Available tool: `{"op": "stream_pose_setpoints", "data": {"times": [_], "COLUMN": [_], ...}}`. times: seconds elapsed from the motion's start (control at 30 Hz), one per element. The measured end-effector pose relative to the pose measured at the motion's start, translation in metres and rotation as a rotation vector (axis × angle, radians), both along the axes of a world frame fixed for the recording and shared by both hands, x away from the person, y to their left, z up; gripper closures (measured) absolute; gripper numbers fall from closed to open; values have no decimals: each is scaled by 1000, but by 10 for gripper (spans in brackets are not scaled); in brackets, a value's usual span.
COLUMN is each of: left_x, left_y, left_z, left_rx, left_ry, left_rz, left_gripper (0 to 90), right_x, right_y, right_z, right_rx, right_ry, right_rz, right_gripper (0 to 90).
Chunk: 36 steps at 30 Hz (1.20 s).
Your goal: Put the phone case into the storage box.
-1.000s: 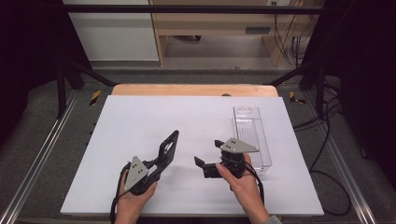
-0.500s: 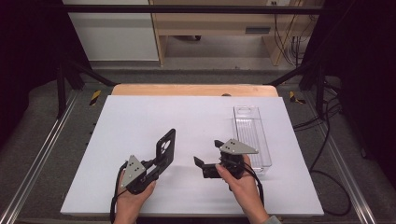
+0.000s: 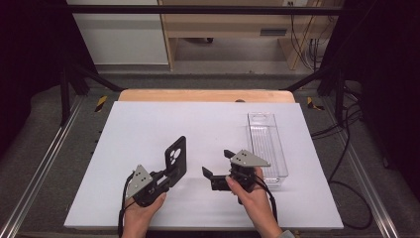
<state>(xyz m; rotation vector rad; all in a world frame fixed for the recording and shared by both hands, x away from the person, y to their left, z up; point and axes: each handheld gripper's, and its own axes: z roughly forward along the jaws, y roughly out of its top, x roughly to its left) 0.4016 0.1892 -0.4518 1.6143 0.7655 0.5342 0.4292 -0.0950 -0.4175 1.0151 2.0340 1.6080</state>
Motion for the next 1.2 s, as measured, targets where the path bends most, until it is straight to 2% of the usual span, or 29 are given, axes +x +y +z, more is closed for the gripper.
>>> {"op": "stream_pose_setpoints", "data": {"times": [0.1, 0.17, 0.2, 0.33, 0.47, 0.67, 0.87, 1.2], "left_x": [0, 2, 3, 1, 1, -1, -3, -7], "left_y": [-1, -2, -3, -4, -7, -9, -8, -17], "left_z": [-1, -2, -2, -2, -2, 0, 3, 6], "left_rx": [-6, -36, -38, -33, -76, -80, -121, -161], "left_ry": [8, 24, 25, 20, 35, 32, 34, 52], "left_rz": [-6, -12, -12, -6, -12, -19, -17, -65], "left_gripper": [798, 799, 799, 799, 799, 799, 800, 800], "right_x": [0, -1, -1, -3, -5, -7, -11, -18], "right_y": [1, 2, 3, 4, 8, 12, 19, 32], "right_z": [-1, -1, 0, 1, 3, 6, 9, 14], "right_rx": [-4, -3, 12, 25, 41, 52, 58, 68], "right_ry": [-8, -10, -5, -11, -18, -30, -53, -78], "right_rz": [0, 11, 15, 24, 22, 27, 35, 36], "right_gripper": [62, 61, 62, 56, 42, 35, 32, 30]}}
